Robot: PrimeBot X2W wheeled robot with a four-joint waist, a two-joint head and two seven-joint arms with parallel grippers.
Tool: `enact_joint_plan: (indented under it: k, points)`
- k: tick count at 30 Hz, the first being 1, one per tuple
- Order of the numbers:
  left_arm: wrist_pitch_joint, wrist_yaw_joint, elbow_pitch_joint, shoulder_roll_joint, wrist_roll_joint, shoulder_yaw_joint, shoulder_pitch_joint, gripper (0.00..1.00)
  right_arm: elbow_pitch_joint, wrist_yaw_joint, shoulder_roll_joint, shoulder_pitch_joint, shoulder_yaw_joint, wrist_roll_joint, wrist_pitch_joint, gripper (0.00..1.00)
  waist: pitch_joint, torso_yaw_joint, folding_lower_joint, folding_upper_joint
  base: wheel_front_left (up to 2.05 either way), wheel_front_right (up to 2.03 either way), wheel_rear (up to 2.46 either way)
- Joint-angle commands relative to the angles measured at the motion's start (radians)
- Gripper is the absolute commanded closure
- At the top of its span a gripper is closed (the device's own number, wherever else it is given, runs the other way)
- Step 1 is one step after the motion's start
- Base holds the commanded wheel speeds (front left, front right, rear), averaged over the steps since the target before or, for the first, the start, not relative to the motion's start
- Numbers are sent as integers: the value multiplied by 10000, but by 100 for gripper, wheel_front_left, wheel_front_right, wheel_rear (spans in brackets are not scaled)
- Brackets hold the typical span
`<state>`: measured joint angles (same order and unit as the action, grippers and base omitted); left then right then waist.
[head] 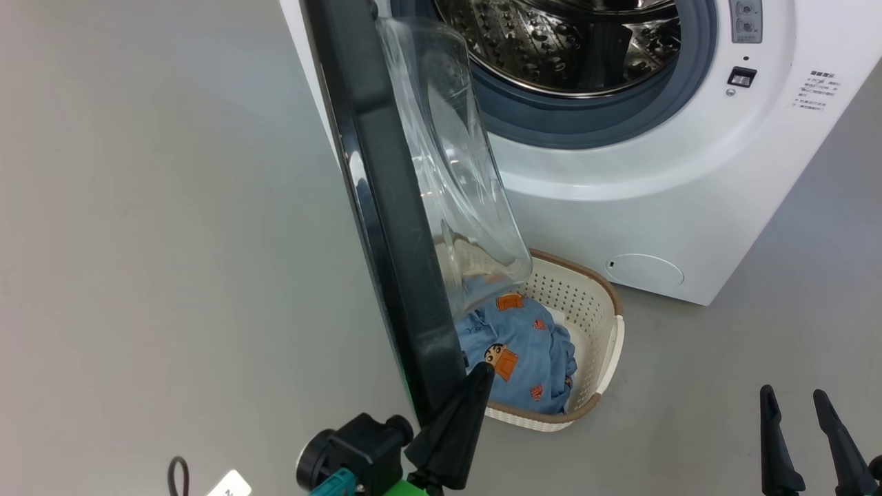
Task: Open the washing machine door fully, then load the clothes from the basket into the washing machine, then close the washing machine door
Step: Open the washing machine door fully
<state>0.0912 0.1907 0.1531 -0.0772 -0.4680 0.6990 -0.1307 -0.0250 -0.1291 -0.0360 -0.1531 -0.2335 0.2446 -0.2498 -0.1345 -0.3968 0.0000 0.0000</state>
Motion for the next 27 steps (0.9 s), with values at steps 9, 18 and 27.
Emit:
enact_joint_plan:
  k: [9,18,27]
  points:
    - [6,340,389,-195,151,-442,-260,100,186,-16,-143,324,329,-28,-120,0,32,-90,0,0,0,0,0]
    - [28,508,542,-252,220,-552,-327,100,161,-16,-143,344,321,-13,-120,0,-11,-254,0,0,0,0,0]
    - [14,621,684,-357,253,-611,-331,100,154,-16,-143,336,338,-40,-120,0,-43,-479,0,0,0,0,0]
